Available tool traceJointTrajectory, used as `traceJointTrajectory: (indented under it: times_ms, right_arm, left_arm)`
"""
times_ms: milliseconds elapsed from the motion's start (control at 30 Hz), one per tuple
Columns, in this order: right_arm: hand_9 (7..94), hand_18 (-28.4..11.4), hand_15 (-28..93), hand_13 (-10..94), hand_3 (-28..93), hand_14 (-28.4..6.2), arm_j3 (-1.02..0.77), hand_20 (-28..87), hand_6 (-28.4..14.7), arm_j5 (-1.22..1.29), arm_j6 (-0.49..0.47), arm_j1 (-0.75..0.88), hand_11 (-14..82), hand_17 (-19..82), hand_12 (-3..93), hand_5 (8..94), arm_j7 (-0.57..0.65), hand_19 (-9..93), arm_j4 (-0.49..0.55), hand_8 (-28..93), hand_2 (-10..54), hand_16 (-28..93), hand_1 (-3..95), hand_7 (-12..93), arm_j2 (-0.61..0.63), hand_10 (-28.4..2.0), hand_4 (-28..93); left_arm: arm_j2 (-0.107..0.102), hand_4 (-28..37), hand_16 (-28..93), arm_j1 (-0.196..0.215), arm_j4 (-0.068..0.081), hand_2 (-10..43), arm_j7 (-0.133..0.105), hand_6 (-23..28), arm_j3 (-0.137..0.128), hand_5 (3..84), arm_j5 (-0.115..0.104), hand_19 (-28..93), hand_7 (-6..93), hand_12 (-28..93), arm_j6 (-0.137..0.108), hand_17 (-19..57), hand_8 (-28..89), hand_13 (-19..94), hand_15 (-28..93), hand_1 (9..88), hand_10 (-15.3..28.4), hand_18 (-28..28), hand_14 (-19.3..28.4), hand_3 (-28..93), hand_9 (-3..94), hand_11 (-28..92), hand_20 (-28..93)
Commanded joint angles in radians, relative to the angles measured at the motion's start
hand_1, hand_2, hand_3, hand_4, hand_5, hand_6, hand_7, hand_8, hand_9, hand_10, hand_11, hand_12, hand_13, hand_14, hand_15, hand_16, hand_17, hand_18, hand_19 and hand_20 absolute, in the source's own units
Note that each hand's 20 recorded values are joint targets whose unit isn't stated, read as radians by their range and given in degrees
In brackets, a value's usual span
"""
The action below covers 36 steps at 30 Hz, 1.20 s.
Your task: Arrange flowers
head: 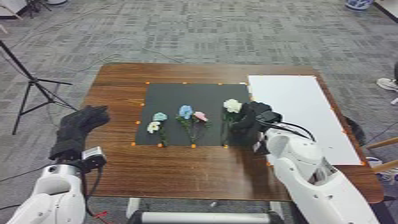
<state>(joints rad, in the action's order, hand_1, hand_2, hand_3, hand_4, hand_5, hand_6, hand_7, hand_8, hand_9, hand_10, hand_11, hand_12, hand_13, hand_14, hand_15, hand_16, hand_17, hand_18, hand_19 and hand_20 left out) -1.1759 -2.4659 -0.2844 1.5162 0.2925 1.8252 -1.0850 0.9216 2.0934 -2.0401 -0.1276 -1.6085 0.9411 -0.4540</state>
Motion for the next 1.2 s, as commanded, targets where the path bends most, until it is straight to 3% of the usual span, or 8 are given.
traceJointTrajectory:
  times_ms: [33, 300, 400, 533, 700, 833, 1000, 1200]
  right_arm:
    - [68.3, -25.1, 58, 66, 66, -14.1, -0.038, 54, -3.1, -0.009, -0.020, -0.013, 10.5, 32, 13.7, 60.5, -0.014, 77, 0.046, -9, -9.5, 35, 31.3, 13, 0.026, -15.4, -16]
    - [66.5, -25.4, 57, 64, 67, -15.1, -0.190, 54, -3.5, 0.121, -0.046, 0.018, 10.0, 30, 14.0, 59.1, -0.033, 76, 0.138, -9, -9.5, 34, 28.9, 12, 0.023, -16.0, -16]
    - [63.7, -24.2, 49, 61, 68, -16.0, -0.419, 50, -3.7, 0.397, -0.217, 0.062, 9.3, 28, 14.2, 57.5, -0.139, 69, 0.168, -9, -9.3, 31, 27.8, 12, -0.081, -16.2, -17]
    - [58.1, -20.9, 33, 52, 69, -17.2, -0.597, 41, -4.1, 0.745, -0.276, 0.085, 8.3, 23, 13.8, 53.9, -0.191, 53, 0.157, -9, -3.0, 24, 25.7, 12, -0.202, -17.1, -18]
    - [53.6, -18.7, 17, 46, 68, -17.9, -0.646, 31, -4.7, 0.910, -0.283, 0.115, 6.5, 21, 13.4, 52.1, -0.340, 38, 0.152, -8, 2.9, 22, 20.8, 11, -0.294, -18.2, -17]
    - [44.3, -17.6, 10, 35, 68, -17.0, -0.635, 27, -4.4, 1.043, -0.162, 0.177, 4.6, 17, 12.3, 46.3, -0.451, 26, 0.168, -8, 3.9, 22, 16.4, 9, -0.400, -17.4, -17]
    - [39.0, -16.8, 6, 29, 70, -16.6, -0.611, 25, -3.7, 1.173, -0.046, 0.256, 3.4, 15, 11.2, 40.6, -0.496, 19, 0.181, -7, 5.0, 20, 10.4, 6, -0.488, -17.1, -17]
    - [37.1, -16.6, 4, 25, 71, -15.9, -0.684, 24, -3.7, 1.170, -0.205, 0.302, 3.1, 11, 10.7, 39.2, -0.468, 18, 0.187, -7, 5.3, 18, 6.6, 5, -0.544, -17.1, -17]
  left_arm:
    - [0.005, -25.3, 0, 0.006, -0.007, 14.7, 0.009, -1.5, -0.002, 58.4, 0.008, 16, 19.3, 16, 0.002, 5.5, -8, 42, 33, 31.0, 14.5, 13.3, 18.9, 64, 54.5, 25, 21]
    - [0.007, -25.1, 0, 0.005, -0.002, 14.4, -0.019, -1.6, -0.008, 58.3, 0.003, 16, 19.6, 16, 0.018, 5.9, -8, 42, 33, 31.0, 14.2, 13.1, 18.7, 64, 54.4, 25, 20]
    - [0.009, -25.3, 0, 0.002, 0.001, 14.1, -0.058, -1.8, -0.033, 58.4, 0.002, 14, 19.8, 16, 0.023, 6.5, -8, 42, 33, 30.7, 14.2, 12.4, 18.7, 64, 54.5, 25, 20]
    - [0.012, -28.2, -1, 0.025, -0.030, 16.0, -0.095, -1.2, -0.087, 58.2, 0.035, 12, 19.6, 16, -0.005, 7.3, -8, 43, 32, 24.5, 14.4, 11.9, 18.7, 64, 54.5, 25, 19]
    - [-0.003, -28.3, -1, 0.040, -0.067, 15.7, -0.133, -0.9, -0.128, 58.5, 0.094, 9, 19.5, 16, 0.031, 8.2, -8, 42, 29, 23.4, 14.6, 10.7, 18.4, 65, 54.6, 25, 18]
    - [0.013, -28.3, -2, 0.037, -0.081, 14.9, -0.150, -1.0, -0.120, 58.6, 0.162, 5, 19.6, 15, 0.062, 8.6, -8, 41, 24, 23.5, 14.5, 8.7, 17.1, 65, 54.8, 25, 17]
    - [0.018, -28.3, -2, 0.036, -0.090, 14.5, -0.185, -1.0, -0.092, 58.1, 0.192, 2, 19.2, 15, 0.088, 8.3, -8, 40, 18, 23.1, 14.3, 7.1, 15.3, 66, 55.0, 24, 17]
    - [0.027, -28.3, -1, 0.069, -0.101, 12.8, -0.207, -0.2, -0.094, 55.5, 0.205, 2, 18.1, 15, 0.088, 7.9, -8, 39, 15, 22.7, 14.0, 6.3, 14.9, 67, 54.2, 22, 17]
